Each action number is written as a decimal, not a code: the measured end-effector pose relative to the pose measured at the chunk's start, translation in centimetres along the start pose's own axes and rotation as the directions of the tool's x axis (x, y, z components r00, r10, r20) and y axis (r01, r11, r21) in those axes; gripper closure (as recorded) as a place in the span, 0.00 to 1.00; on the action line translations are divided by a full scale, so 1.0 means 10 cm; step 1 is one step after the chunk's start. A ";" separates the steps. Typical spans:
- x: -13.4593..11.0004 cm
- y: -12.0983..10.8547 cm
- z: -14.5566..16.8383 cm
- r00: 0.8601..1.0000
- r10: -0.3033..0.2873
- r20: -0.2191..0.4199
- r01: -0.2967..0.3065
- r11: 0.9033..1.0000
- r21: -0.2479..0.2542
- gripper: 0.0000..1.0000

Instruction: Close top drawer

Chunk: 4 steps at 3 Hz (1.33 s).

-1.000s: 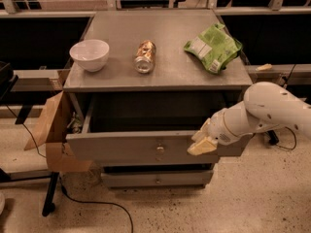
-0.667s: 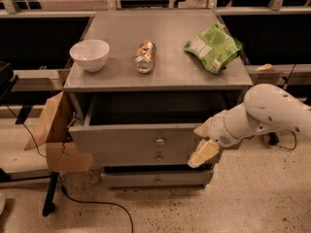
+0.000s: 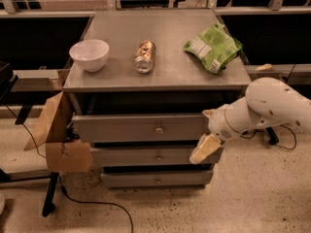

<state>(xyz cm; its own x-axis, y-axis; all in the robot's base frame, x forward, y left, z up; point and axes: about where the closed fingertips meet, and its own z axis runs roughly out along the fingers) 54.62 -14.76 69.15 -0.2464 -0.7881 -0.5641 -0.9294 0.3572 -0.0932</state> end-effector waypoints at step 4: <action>0.09 -0.15 -0.22 0.999 0.049 0.007 -0.049 0.998 0.039 0.65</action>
Offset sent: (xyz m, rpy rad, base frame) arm 0.0118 -0.0264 0.0150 0.0028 -0.0051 -0.0620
